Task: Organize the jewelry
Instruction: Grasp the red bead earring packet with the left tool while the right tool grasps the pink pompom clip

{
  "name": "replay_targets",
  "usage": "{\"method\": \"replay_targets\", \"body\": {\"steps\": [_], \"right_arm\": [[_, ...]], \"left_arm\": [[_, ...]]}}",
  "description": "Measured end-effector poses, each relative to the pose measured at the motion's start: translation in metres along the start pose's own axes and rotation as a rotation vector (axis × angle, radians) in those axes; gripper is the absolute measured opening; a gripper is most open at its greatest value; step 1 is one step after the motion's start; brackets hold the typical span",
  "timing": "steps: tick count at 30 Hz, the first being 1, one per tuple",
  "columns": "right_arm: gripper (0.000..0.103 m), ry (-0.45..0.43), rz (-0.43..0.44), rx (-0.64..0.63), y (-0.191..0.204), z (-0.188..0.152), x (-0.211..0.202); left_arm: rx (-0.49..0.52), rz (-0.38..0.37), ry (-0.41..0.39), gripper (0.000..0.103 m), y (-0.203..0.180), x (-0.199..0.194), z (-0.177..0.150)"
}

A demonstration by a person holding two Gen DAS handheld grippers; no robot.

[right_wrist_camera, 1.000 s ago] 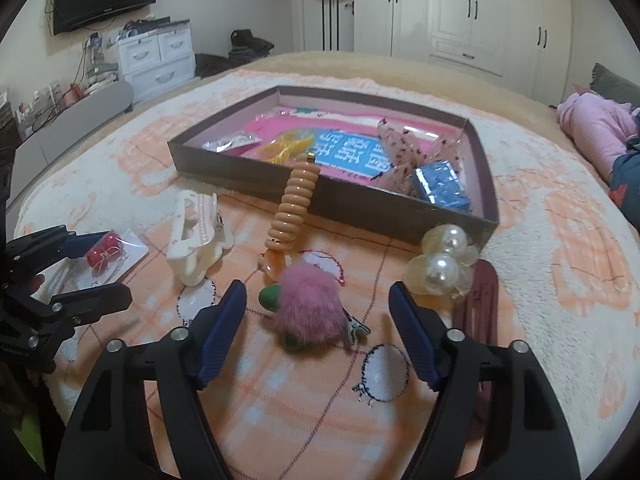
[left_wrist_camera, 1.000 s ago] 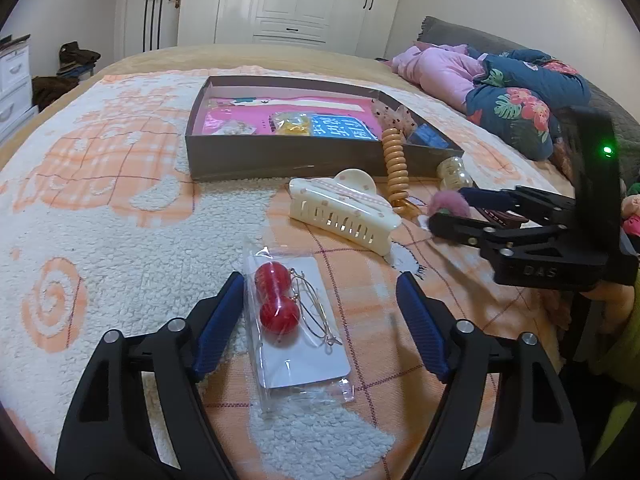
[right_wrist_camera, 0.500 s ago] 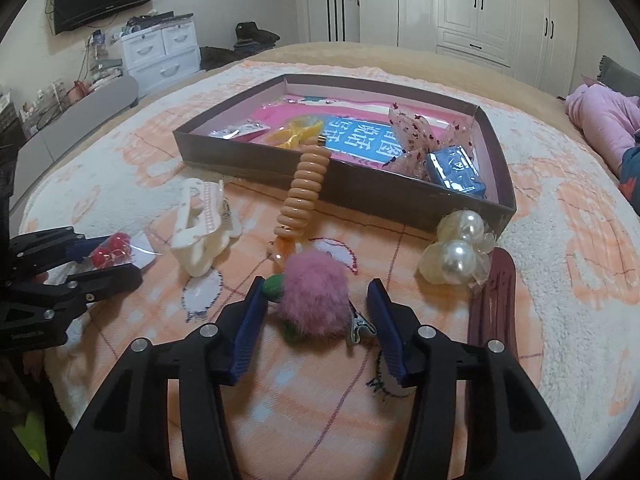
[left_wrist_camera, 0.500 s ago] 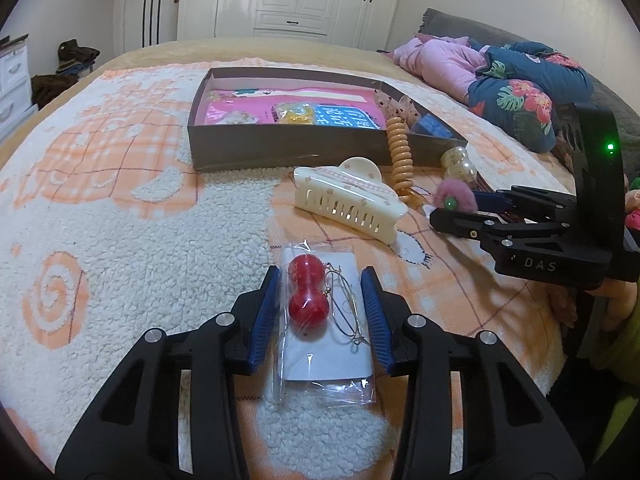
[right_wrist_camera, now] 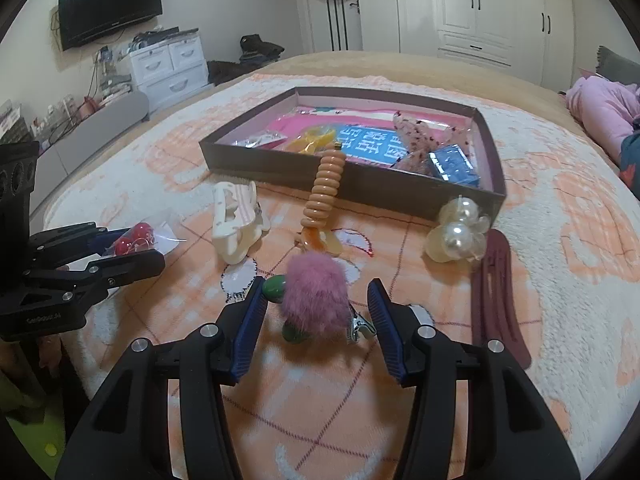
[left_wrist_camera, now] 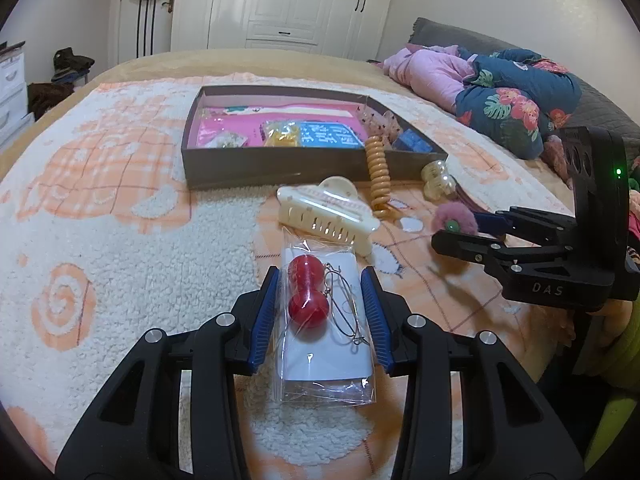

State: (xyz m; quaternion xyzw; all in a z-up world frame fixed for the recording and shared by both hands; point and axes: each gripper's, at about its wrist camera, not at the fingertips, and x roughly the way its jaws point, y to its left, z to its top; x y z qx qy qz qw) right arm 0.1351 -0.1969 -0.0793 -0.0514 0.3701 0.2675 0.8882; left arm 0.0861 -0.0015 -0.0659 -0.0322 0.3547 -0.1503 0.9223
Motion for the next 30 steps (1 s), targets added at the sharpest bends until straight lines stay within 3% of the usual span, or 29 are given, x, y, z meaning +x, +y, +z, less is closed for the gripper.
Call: {"method": "replay_targets", "body": {"steps": [13, 30], "right_arm": [[0.05, -0.047, -0.019, 0.07, -0.018, 0.0, -0.027], [0.05, -0.106, -0.075, 0.099, -0.045, 0.033, -0.035]], "left_arm": [[0.015, -0.032, -0.05, 0.033, -0.014, -0.004, 0.025], [0.013, -0.055, -0.117, 0.033, -0.008, 0.017, 0.085]]}}
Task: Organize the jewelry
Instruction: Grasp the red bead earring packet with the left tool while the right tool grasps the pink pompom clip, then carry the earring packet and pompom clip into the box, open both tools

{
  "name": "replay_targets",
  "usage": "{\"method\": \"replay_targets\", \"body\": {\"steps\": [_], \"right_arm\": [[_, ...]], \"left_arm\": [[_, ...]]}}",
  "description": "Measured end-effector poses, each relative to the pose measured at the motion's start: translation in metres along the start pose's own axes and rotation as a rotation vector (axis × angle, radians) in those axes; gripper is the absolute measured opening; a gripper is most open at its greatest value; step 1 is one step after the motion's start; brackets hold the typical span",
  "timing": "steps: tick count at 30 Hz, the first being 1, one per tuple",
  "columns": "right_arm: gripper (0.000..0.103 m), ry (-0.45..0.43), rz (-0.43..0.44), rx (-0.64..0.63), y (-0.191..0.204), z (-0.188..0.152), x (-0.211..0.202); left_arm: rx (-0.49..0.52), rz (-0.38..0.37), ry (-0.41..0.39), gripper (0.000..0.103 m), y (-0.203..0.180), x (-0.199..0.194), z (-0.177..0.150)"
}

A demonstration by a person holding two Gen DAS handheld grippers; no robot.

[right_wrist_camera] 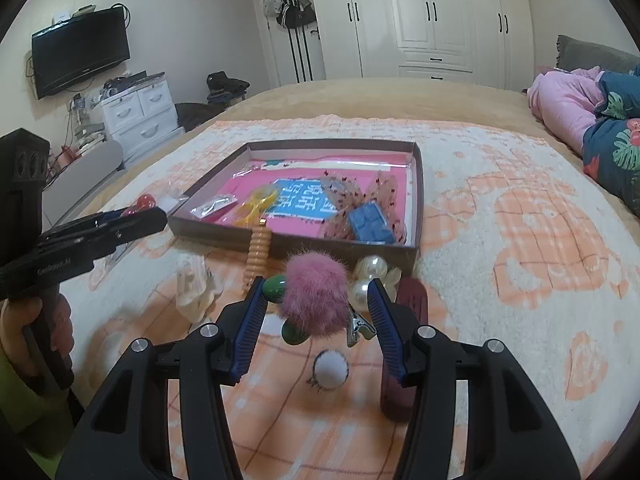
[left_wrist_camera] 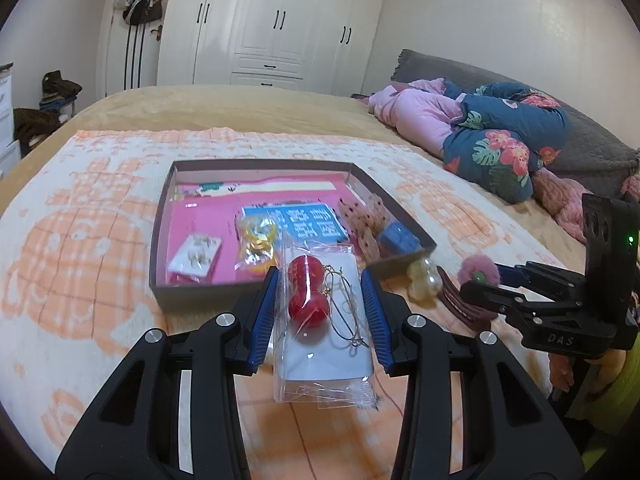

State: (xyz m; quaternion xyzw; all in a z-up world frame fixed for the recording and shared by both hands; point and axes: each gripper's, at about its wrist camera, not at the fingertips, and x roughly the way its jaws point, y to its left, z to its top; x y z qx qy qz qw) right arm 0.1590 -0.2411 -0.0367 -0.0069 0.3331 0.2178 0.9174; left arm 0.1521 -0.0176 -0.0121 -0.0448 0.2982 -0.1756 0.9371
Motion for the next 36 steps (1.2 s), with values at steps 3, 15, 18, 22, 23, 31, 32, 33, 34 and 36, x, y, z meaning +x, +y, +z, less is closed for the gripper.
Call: {"method": "replay_targets", "body": {"steps": [3, 15, 18, 22, 23, 31, 32, 33, 34, 36], "right_arm": [[0.05, -0.002, -0.004, 0.001, -0.004, 0.006, 0.004], [0.05, -0.029, -0.026, 0.009, -0.021, 0.045, 0.028], [0.05, -0.024, -0.035, 0.015, -0.027, 0.055, 0.039], [0.05, -0.015, -0.05, 0.021, -0.034, 0.065, 0.051], [0.05, -0.013, -0.052, 0.02, -0.035, 0.067, 0.054], [0.05, 0.015, -0.091, 0.012, -0.041, 0.084, 0.086], [0.05, 0.02, -0.093, 0.01, -0.041, 0.085, 0.089], [0.05, 0.026, -0.099, 0.007, -0.041, 0.086, 0.093], [0.05, 0.033, -0.103, 0.005, -0.042, 0.086, 0.098], [0.05, 0.047, -0.111, 0.005, -0.045, 0.087, 0.106]], "left_arm": [[-0.008, -0.001, 0.0, 0.033, 0.005, 0.006, 0.009], [0.014, -0.006, 0.023, 0.033, 0.01, 0.041, 0.04], [0.032, -0.011, 0.044, 0.033, 0.008, 0.053, 0.044], [0.027, -0.026, 0.072, 0.033, 0.011, 0.069, 0.047], [0.027, -0.028, 0.077, 0.033, 0.012, 0.071, 0.048], [0.044, -0.028, 0.092, 0.033, 0.011, 0.089, 0.052], [0.044, -0.03, 0.095, 0.033, 0.011, 0.092, 0.052], [0.044, -0.031, 0.098, 0.033, 0.011, 0.093, 0.052], [0.043, -0.034, 0.102, 0.033, 0.012, 0.096, 0.052], [0.043, -0.035, 0.11, 0.033, 0.012, 0.099, 0.051]]}}
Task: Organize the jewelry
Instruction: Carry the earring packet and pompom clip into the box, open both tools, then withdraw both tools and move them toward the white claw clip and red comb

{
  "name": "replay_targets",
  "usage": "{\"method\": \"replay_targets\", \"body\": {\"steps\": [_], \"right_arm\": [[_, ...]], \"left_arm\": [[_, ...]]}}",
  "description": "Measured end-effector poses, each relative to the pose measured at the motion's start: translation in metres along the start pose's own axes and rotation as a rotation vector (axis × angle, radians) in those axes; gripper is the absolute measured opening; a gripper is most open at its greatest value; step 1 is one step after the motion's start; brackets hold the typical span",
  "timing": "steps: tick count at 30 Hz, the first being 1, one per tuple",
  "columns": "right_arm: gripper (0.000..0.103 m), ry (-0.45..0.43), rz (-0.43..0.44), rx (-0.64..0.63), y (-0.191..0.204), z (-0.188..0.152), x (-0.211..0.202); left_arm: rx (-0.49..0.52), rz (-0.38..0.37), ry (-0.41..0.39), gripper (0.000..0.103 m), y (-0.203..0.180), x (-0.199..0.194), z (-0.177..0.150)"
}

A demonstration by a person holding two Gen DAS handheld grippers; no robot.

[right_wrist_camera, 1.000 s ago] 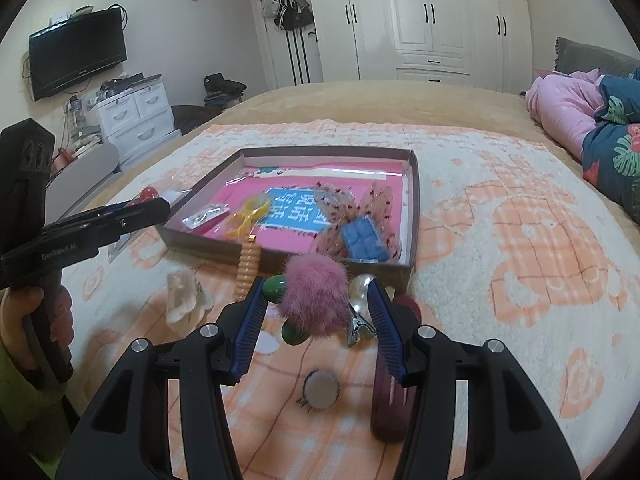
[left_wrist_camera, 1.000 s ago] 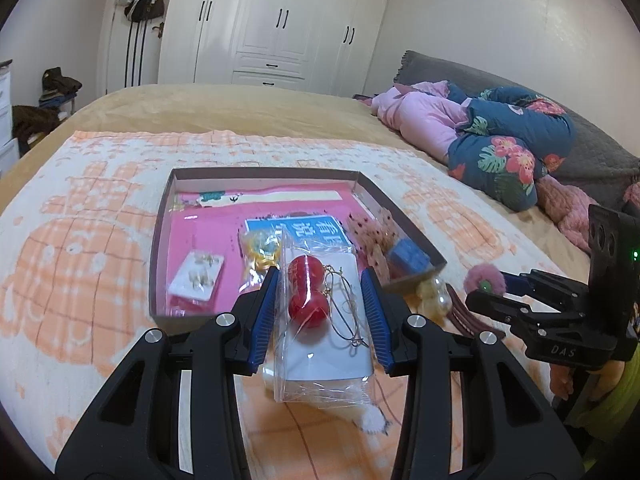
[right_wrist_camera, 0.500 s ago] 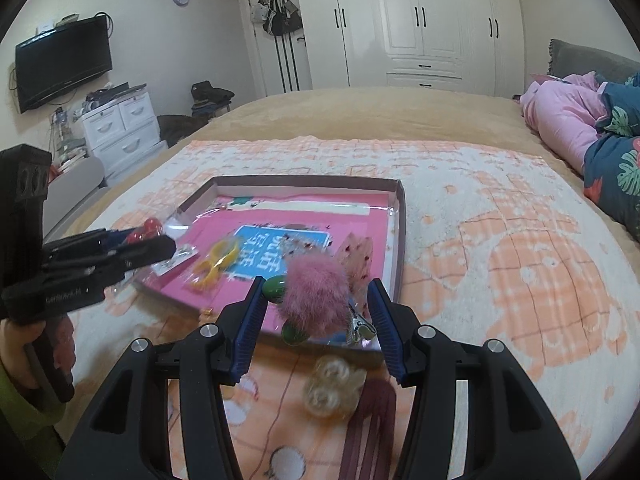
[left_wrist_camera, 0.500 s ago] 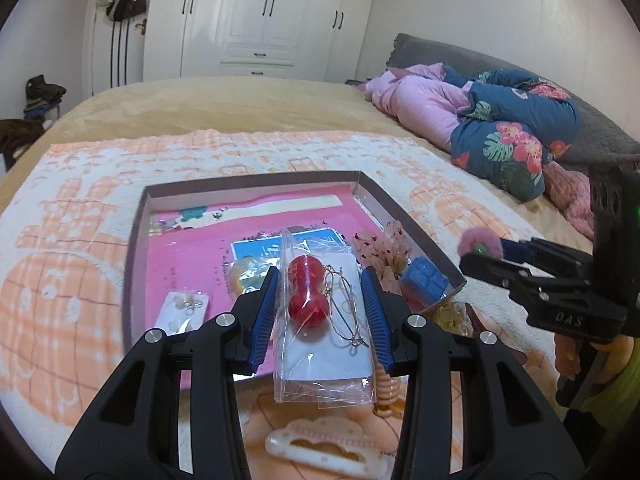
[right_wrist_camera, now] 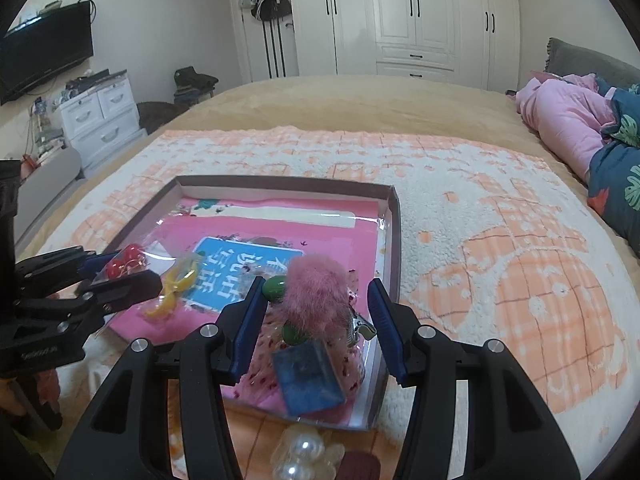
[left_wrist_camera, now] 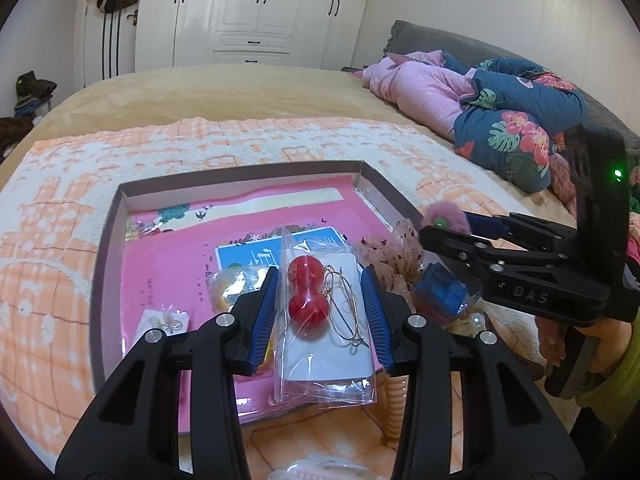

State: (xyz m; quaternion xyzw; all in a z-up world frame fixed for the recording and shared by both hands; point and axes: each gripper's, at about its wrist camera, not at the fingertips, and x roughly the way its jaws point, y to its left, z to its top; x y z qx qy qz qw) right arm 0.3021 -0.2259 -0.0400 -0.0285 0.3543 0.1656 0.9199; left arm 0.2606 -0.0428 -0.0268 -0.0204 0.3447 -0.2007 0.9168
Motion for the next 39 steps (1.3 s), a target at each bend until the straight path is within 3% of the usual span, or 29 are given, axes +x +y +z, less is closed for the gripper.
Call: {"method": "replay_targets", "body": {"steps": [10, 19, 28, 39], "right_arm": [[0.05, 0.061, 0.02, 0.038, -0.006, 0.006, 0.024], [0.054, 0.054, 0.029, 0.048, -0.003, 0.004, 0.024], [0.071, -0.009, 0.04, 0.064, -0.004, 0.002, 0.0], [0.086, -0.098, -0.002, 0.035, -0.001, -0.007, -0.04]], "left_arm": [[0.019, 0.006, 0.029, 0.033, -0.001, 0.011, -0.003], [0.007, 0.003, 0.029, 0.033, 0.001, 0.01, -0.004], [-0.004, 0.009, 0.021, 0.034, 0.002, 0.007, -0.003], [-0.019, 0.018, -0.013, 0.053, 0.0, -0.008, -0.002]]}}
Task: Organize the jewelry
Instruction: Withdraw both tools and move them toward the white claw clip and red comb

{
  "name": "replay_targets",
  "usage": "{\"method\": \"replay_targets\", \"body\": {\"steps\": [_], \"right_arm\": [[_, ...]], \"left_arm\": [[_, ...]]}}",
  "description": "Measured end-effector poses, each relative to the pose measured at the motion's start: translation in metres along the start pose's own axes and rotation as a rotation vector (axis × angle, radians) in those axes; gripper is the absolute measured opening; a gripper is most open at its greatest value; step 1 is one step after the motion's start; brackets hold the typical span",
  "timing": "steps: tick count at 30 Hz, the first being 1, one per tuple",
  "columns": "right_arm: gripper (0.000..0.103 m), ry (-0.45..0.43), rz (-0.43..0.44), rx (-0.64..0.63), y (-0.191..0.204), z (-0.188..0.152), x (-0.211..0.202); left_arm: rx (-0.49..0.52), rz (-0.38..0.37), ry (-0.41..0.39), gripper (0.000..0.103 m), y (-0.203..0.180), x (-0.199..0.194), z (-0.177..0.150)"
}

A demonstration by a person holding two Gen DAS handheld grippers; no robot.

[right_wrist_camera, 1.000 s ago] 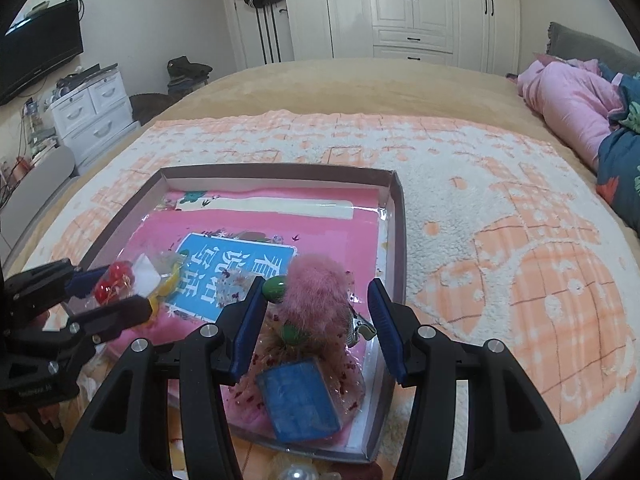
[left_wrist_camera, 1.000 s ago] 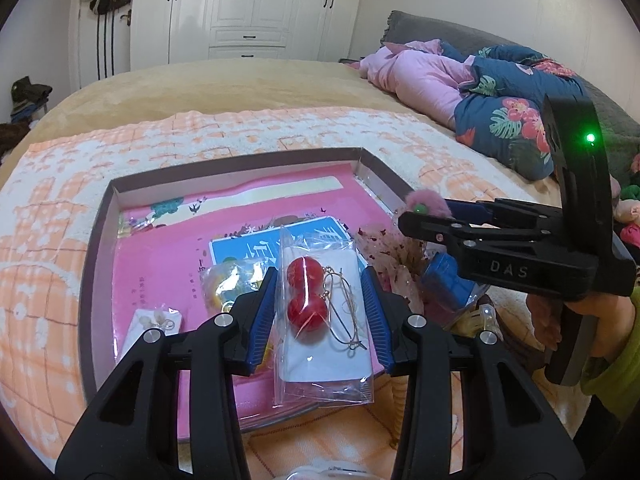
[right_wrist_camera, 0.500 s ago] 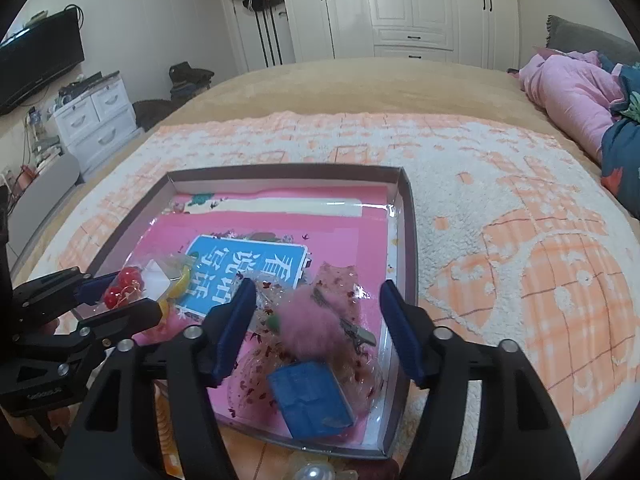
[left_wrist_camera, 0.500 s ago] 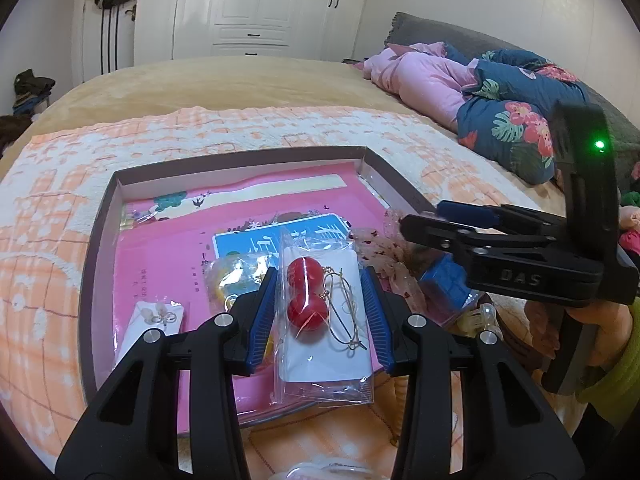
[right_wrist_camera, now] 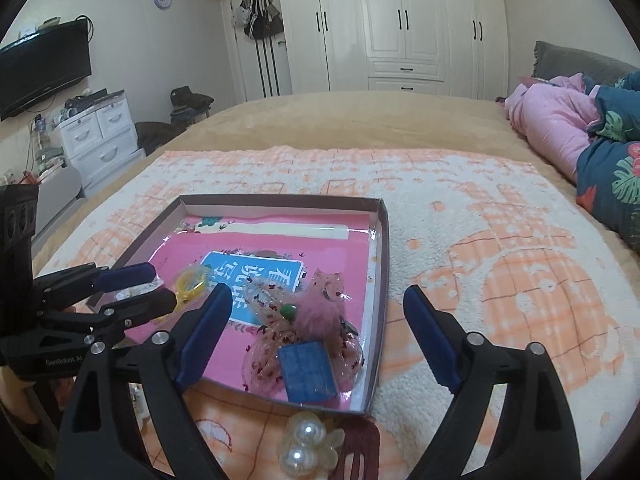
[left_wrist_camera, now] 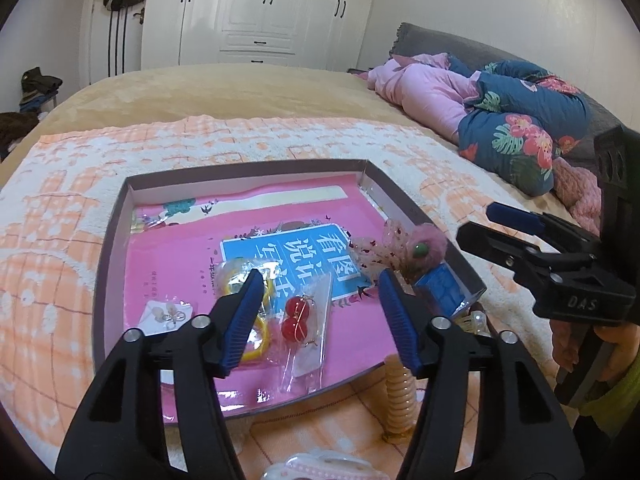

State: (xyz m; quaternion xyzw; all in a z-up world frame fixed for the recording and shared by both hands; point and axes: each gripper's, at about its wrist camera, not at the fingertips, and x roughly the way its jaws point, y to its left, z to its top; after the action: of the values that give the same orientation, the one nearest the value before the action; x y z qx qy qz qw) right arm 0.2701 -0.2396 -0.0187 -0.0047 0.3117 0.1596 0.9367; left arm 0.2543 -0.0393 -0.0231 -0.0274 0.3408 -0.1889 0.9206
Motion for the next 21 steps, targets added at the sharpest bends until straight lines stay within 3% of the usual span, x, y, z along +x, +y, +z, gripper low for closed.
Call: {"method": "replay_targets", "body": {"steps": [14, 21], "right_arm": [[0.089, -0.104, 0.01, 0.007, 0.005, -0.007, -0.049], [0.09, -0.147, 0.011, 0.002, 0.01, -0.01, -0.076]], "left_arm": [[-0.059, 0.029, -0.146, 0.091, -0.008, -0.058, 0.001], [-0.081, 0.032, -0.196, 0.092, -0.012, -0.085, 0.0]]}}
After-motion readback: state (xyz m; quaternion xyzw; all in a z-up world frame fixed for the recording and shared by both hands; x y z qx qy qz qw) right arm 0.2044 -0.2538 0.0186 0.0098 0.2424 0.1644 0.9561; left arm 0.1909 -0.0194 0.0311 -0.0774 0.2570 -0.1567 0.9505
